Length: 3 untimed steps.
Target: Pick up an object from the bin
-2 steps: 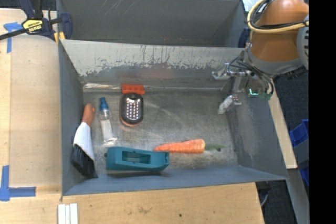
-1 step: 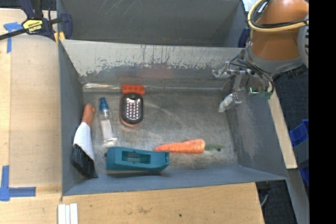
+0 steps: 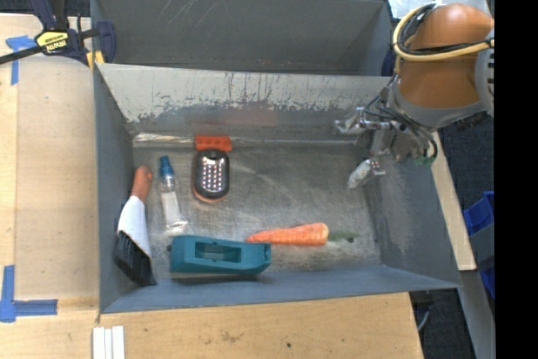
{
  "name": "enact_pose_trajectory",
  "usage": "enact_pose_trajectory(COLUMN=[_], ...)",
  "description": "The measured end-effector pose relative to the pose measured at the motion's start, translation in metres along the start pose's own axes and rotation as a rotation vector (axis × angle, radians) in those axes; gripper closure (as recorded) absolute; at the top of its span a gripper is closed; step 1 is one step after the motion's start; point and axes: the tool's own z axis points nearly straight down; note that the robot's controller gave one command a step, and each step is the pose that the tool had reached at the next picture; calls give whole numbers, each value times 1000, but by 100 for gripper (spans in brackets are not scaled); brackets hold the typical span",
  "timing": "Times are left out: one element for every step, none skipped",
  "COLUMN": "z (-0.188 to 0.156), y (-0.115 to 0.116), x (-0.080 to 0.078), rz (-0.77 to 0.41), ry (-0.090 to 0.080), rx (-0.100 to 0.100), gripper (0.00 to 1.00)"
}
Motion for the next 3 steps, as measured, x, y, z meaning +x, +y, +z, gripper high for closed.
enact_pose_trajectory(z=[29, 58, 57], y=[43, 56, 60], x=[-10, 15, 36], rz=[-50, 98, 135], ry=[2, 1, 11], rx=[-1, -6, -1], gripper=[0, 0, 0])
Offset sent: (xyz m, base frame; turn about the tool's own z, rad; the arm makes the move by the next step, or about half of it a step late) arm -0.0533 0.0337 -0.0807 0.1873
